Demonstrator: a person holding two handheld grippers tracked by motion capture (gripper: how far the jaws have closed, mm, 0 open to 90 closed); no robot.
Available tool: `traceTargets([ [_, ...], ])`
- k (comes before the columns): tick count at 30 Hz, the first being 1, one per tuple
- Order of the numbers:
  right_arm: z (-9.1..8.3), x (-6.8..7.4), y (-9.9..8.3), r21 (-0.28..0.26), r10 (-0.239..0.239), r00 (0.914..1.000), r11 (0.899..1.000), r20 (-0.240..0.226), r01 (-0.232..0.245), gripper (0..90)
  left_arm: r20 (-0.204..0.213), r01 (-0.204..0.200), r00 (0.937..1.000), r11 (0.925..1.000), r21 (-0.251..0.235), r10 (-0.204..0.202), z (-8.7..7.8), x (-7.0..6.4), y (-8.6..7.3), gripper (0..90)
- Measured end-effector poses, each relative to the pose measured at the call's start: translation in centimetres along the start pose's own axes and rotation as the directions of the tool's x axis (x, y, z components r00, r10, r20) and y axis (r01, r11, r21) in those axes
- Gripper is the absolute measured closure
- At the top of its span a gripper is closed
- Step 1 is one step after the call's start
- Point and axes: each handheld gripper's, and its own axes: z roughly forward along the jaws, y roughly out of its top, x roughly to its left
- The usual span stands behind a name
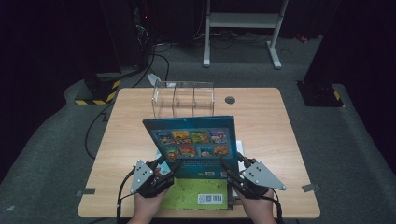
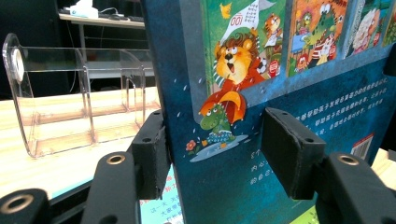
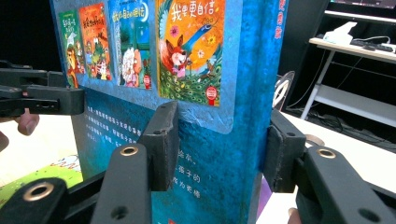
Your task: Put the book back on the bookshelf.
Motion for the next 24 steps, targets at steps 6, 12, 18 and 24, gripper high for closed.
traceTargets([
  [6,0.4,-0.5,0.1,-0.002,0.019,0.9997,1.0,0.014,-0.019,52.9,0.007,-0.019,0.9998,0.9998,-0.003,0.019,1.1,0.5,0.7,44.2],
  [12,2.1,-1.8,0.8,-0.01,0.03,0.9992,1.0,0.025,-0.03,52.2,0.006,-0.026,0.9996,0.9996,-0.008,0.026,2.8,1.7,1.6,44.3],
  [18,3.6,-2.0,1.3,-0.013,0.004,0.999,1.0,0.044,-0.003,51.8,0.004,-0.015,0.9999,0.9998,-0.014,0.015,3.9,3.0,1.1,44.5],
  [24,4.7,-2.3,1.5,-0.028,-0.016,0.999,0.999,0.043,0.017,51.8,-0.002,-0.001,1.0,0.9999,-0.01,0.001,4.4,3.7,1.3,44.4],
])
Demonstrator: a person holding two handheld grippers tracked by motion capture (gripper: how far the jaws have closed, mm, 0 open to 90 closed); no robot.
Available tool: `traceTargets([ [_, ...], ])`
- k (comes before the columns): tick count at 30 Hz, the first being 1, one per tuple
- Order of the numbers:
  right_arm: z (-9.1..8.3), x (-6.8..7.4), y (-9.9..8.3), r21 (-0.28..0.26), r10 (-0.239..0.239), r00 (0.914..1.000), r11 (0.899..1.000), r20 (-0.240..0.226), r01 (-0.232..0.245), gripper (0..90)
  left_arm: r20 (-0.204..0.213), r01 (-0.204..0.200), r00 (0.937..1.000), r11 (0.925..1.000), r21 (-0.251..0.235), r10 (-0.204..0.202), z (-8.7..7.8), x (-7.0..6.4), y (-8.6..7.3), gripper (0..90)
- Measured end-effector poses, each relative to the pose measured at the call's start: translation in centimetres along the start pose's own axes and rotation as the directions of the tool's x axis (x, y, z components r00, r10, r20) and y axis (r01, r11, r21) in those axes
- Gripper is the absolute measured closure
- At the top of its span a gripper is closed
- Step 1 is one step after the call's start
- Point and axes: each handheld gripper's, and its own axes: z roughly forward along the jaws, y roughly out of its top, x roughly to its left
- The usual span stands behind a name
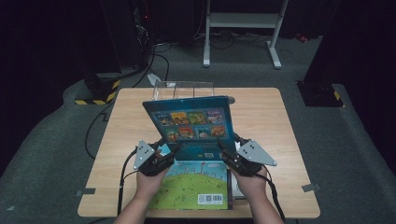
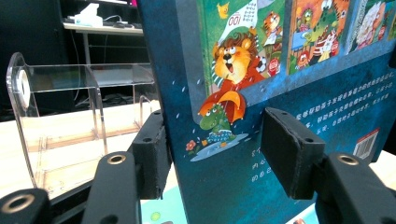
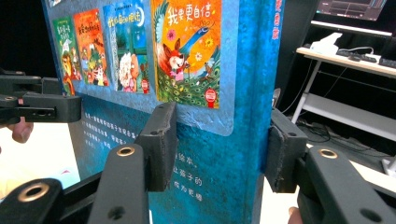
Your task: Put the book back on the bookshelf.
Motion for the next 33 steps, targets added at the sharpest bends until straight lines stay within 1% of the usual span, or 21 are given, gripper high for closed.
traceTargets([
  [1,0.0,0.0,0.0,0.0,0.0,1.0,1.0,0.0,0.0,51.8,0.0,0.0,1.0,1.0,0.0,0.0,0.0,0.0,0.0,44.4],
  [3,0.2,0.0,-0.2,0.008,0.005,1.0,1.0,0.002,-0.005,51.6,0.002,0.004,1.0,0.9998,0.022,-0.004,0.2,0.1,-0.3,44.2],
  [4,0.4,0.0,-0.5,0.019,0.007,1.0,1.0,0.001,-0.007,51.6,0.001,0.011,0.9999,0.9996,0.026,-0.011,0.2,0.1,-0.5,44.1],
  [5,0.4,0.1,-0.6,0.022,0.01,0.9999,1.0,0.0,-0.01,51.6,-0.002,0.004,1.0,0.9997,0.026,-0.004,0.1,0.1,-0.7,44.1],
  [8,0.2,0.0,-1.1,0.014,0.026,0.9996,1.0,-0.008,-0.026,51.5,-0.004,-0.009,1.0,0.9995,0.031,0.009,-0.1,-0.1,-0.6,43.9],
  [11,-0.1,0.1,-1.1,0.012,0.026,0.9996,1.0,-0.013,-0.026,51.2,0.0,-0.002,1.0,0.9996,0.029,0.002,-0.3,-0.2,-0.7,43.3],
  [13,-0.4,0.4,-1.1,0.017,0.032,0.9993,0.999,-0.021,-0.031,49.4,0.009,-0.012,0.9999,0.9993,0.036,0.012,-0.7,-0.3,-0.7,43.1],
  [15,-0.5,0.5,-1.0,0.021,0.032,0.9992,0.999,-0.023,-0.032,48.6,0.012,-0.009,0.9999,0.9993,0.036,0.008,-0.8,-0.4,-0.7,41.7],
  [16,-0.7,0.6,-1.0,0.022,0.034,0.9989,0.999,-0.031,-0.033,46.2,0.016,-0.01,0.9998,0.9992,0.04,0.009,-0.9,-0.4,-0.7,41.1],
  [19,-0.8,0.8,-0.9,0.029,0.042,0.9984,0.999,-0.037,-0.041,44.3,0.017,-0.01,0.9998,0.9992,0.039,0.01,-1.0,-0.5,-0.5,38.7],
  [21,-0.9,0.9,-0.9,0.03,0.046,0.998,0.999,-0.043,-0.045,43.9,0.017,-0.014,0.9998,0.9994,0.033,0.014,-1.2,-0.6,-0.4,38.0],
  [23,-0.9,0.9,-0.8,0.029,0.047,0.9978,0.999,-0.047,-0.046,43.7,0.016,-0.008,0.9998,1.0,0.005,0.008,-1.5,-0.7,-0.2,37.8],
  [24,-1.0,1.0,-0.5,0.018,0.046,0.9973,0.999,-0.057,-0.045,43.1,0.024,-0.007,0.9997,1.0,-0.005,0.007,-1.7,-0.8,0.1,36.9],
  [27,-0.9,1.0,0.1,0.012,0.049,0.9959,0.999,-0.076,-0.049,40.1,0.017,-0.017,0.9997,0.9998,-0.01,0.017,-2.0,-0.9,0.4,36.2],
  [31,-0.8,1.0,0.8,-0.001,0.075,0.9907,0.997,-0.114,-0.076,41.1,0.011,-0.019,0.9997,0.9996,-0.021,0.019,-2.2,-1.0,0.6,35.8],
  [32,-0.8,1.0,0.9,0.007,0.081,0.9894,0.997,-0.12,-0.08,42.0,0.002,-0.005,1.0,0.9997,-0.022,0.005,-2.3,-1.0,0.7,35.4],
  [33,-0.8,1.0,0.9,0.01,0.082,0.9886,0.997,-0.126,-0.082,43.0,0.003,0.003,1.0,0.9998,-0.019,-0.003,-2.3,-0.9,0.7,34.9],
])
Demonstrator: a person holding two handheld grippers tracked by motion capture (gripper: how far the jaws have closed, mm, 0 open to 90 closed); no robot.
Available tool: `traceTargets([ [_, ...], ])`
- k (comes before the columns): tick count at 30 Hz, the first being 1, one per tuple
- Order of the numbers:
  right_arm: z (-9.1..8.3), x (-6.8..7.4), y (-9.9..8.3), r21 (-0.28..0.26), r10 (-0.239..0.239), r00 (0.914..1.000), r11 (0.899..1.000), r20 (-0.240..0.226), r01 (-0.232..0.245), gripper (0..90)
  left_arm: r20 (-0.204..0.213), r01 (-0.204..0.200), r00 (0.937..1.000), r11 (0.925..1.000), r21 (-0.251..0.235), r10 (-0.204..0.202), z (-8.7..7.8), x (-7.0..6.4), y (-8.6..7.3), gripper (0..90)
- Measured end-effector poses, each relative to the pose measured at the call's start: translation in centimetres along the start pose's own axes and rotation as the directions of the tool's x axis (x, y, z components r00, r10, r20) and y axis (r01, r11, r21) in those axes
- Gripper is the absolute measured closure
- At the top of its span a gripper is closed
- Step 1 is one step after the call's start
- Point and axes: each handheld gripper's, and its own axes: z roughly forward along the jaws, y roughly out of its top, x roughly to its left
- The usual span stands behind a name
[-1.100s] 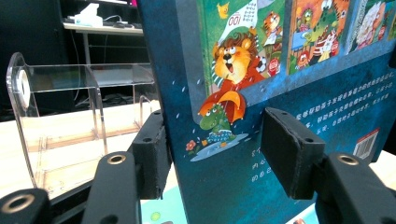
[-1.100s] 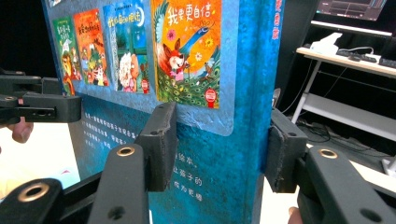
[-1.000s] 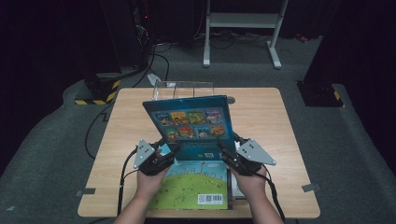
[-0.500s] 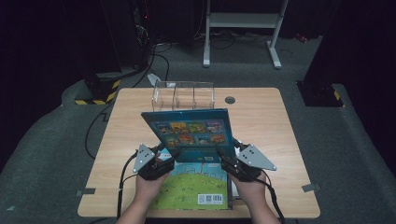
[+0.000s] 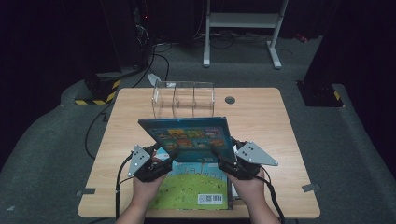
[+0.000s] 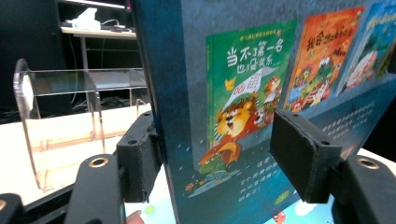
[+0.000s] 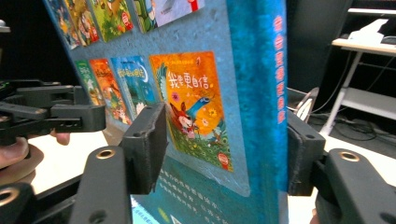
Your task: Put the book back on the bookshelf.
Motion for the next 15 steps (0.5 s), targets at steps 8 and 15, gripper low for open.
traceTargets([
  [8,-0.25,0.39,-0.27,0.002,-0.02,0.9994,1.0,-0.029,0.02,50.6,-0.023,-0.002,0.9997,0.9999,0.011,0.002,-0.06,0.01,0.03,30.6],
  [15,-0.73,0.39,-0.5,-0.008,-0.036,0.9971,0.999,-0.067,0.035,59.8,-0.017,0.021,0.9996,0.9997,0.014,-0.021,-0.01,0.39,0.03,29.8],
])
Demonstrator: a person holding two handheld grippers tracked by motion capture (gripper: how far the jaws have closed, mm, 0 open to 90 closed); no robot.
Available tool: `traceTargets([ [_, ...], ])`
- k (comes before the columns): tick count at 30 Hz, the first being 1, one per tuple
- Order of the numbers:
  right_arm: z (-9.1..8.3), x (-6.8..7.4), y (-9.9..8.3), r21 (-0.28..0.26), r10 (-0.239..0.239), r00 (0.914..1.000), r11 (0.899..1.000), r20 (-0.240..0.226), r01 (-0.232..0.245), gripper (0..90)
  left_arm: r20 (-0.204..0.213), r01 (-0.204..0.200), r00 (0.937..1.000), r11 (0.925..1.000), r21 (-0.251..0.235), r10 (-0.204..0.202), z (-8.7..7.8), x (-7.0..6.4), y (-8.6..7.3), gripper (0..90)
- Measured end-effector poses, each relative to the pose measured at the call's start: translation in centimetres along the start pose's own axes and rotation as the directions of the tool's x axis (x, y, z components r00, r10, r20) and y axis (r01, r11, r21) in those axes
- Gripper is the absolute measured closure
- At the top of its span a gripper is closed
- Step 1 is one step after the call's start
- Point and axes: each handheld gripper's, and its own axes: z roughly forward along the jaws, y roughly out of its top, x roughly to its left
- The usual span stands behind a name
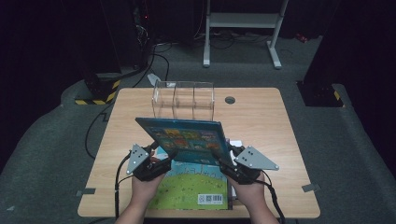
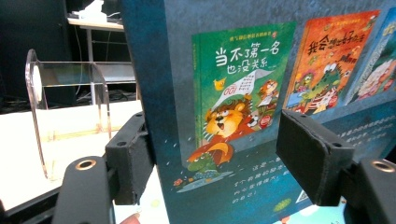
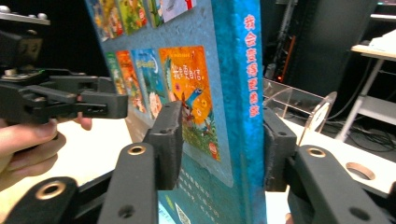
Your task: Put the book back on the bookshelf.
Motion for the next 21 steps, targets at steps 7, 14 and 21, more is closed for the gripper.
traceTargets([
  [7,-0.6,-0.1,-0.2,-0.005,-0.027,0.9979,1.0,-0.058,0.027,69.1,0.003,0.016,0.9999,0.9999,0.004,-0.016,0.0,0.4,0.0,29.0],
  [14,-0.7,0.7,-0.5,-0.007,-0.027,0.9948,1.0,-0.098,0.027,81.4,-0.034,0.029,0.999,0.9996,0.002,-0.028,-0.3,0.9,-0.1,35.2],
  [21,-0.7,0.6,-0.9,-0.022,0.015,0.9982,1.0,-0.057,-0.016,81.6,-0.009,0.01,0.9999,0.9999,0.012,-0.01,-0.5,0.3,0.5,34.7],
])
